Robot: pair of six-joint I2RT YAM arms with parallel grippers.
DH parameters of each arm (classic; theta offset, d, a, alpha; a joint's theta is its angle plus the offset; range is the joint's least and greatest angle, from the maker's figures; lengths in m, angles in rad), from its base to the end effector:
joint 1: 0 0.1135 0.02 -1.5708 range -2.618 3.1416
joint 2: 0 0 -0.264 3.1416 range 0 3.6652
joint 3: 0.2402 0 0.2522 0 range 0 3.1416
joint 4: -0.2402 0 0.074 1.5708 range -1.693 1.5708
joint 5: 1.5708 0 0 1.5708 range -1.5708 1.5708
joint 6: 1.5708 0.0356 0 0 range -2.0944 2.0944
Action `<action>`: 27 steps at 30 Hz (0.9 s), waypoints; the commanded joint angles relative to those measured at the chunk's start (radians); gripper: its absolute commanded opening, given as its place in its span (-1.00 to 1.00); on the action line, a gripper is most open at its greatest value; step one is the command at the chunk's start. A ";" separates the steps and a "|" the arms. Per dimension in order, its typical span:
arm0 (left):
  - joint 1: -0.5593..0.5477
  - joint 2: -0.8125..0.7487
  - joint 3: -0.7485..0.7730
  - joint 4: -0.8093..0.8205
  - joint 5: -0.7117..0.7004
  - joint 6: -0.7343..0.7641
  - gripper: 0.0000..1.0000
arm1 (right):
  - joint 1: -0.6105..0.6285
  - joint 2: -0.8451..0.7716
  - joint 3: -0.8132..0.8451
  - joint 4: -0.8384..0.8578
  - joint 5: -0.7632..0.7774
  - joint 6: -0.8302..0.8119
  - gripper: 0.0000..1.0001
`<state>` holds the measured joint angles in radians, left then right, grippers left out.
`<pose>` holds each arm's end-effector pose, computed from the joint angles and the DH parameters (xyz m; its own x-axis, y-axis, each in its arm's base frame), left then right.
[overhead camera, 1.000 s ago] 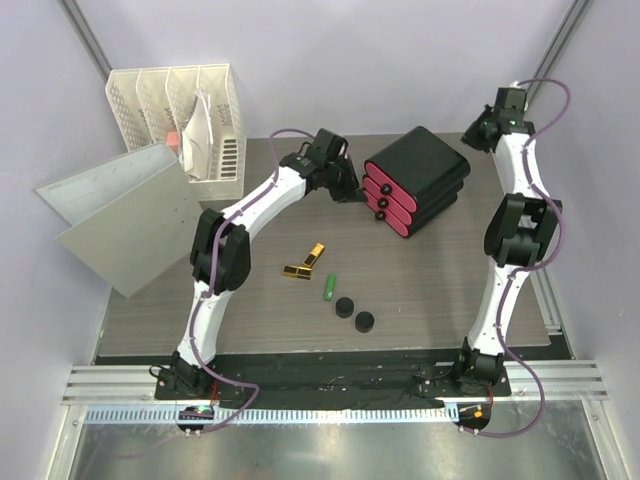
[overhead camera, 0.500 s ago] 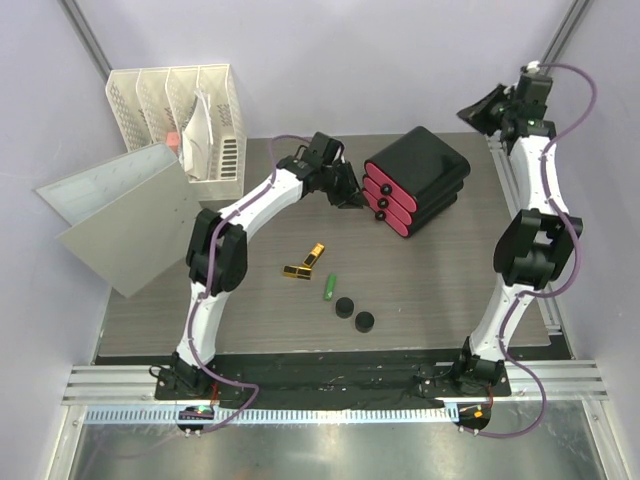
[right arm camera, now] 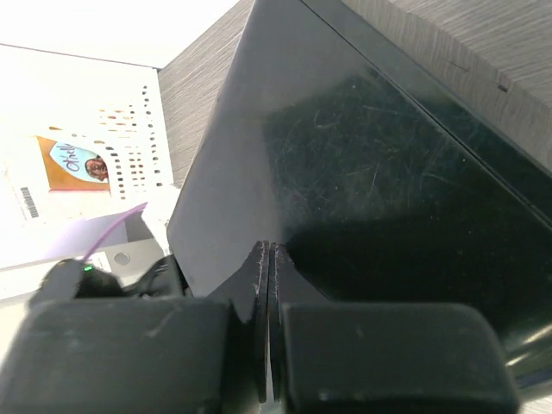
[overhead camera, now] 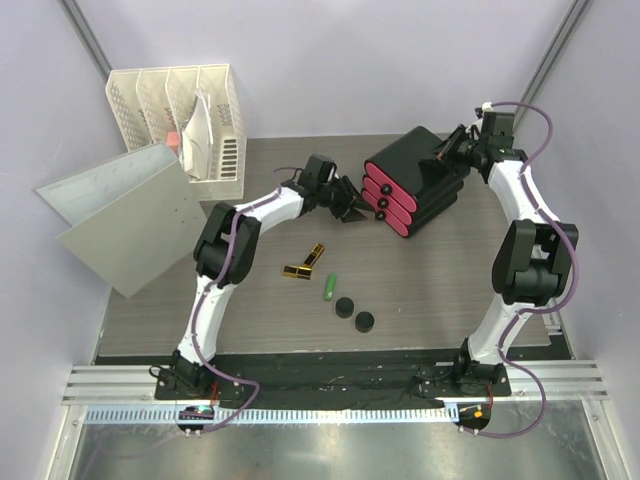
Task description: Organize the makeup
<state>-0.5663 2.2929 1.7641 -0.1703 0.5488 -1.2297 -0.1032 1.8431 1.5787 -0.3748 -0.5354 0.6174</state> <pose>0.4256 -0.2926 0.1727 -0.9306 -0.3611 0.0603 -0.2459 0.4945 -0.8336 0.4267 -0.0259 0.2993 -0.6683 0.5698 -0.4782 0.0837 0.6964 0.7128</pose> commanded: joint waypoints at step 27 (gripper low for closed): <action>-0.040 0.085 -0.029 0.552 0.089 -0.281 -0.23 | 0.002 0.050 -0.034 -0.021 -0.006 -0.051 -0.98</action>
<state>-0.5869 2.3653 1.6833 0.3332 0.6071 -1.5112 -0.1047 1.8526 1.5631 -0.3218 -0.5758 0.6037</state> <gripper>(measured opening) 0.395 0.015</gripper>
